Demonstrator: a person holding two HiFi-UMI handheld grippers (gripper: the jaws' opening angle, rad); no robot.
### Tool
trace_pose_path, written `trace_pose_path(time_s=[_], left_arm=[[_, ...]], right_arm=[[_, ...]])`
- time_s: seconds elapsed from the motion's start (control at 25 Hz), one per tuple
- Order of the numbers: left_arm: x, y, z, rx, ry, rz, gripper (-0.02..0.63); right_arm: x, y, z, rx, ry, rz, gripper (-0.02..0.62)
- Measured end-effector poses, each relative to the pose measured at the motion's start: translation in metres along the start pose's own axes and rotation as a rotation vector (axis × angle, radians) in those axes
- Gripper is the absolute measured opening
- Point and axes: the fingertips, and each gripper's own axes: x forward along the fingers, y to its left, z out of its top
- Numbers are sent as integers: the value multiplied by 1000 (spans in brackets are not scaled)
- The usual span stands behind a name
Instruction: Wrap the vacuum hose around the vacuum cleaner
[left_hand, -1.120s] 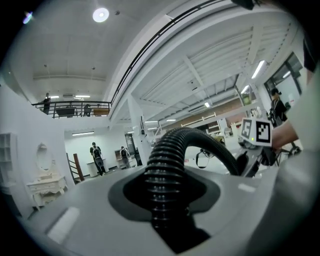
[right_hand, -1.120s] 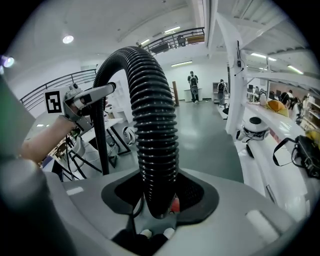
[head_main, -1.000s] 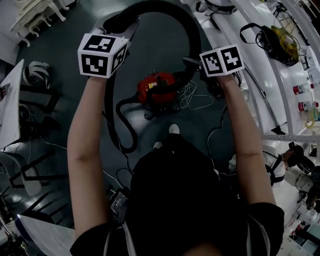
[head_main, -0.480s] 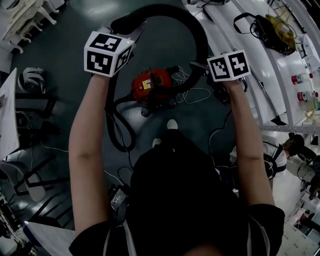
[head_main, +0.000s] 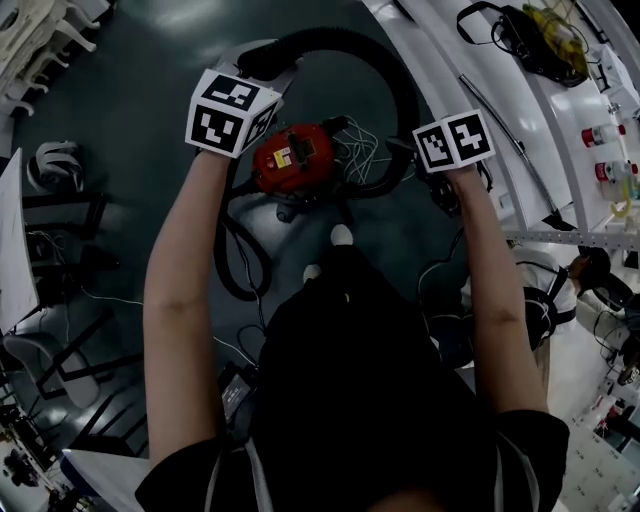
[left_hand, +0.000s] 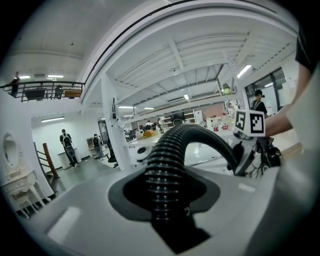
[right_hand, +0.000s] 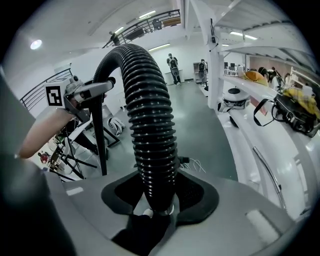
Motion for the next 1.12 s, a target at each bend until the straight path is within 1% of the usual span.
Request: trace_pose_path(time_s=[0.16,0.36,0.68,0.88,1.12], left_arm=[[15,-15,-20,2,28,-31,144],[33,-23,-48,-33,67,-41,146],[57,-32,-103,-59,135,-62,146],[72,-37,-143,-61,183,-94,146],[91,-37,-179,-79,217,-115,146]], right_arm=[[21,-8,-23,42,34,20,178],[53,-8,-40,107,67,92,178],[104,-10,-72,171,127,139,178],[141,-5,-96,206,186,172,178],[177,-12,-109,223,227,176,178]])
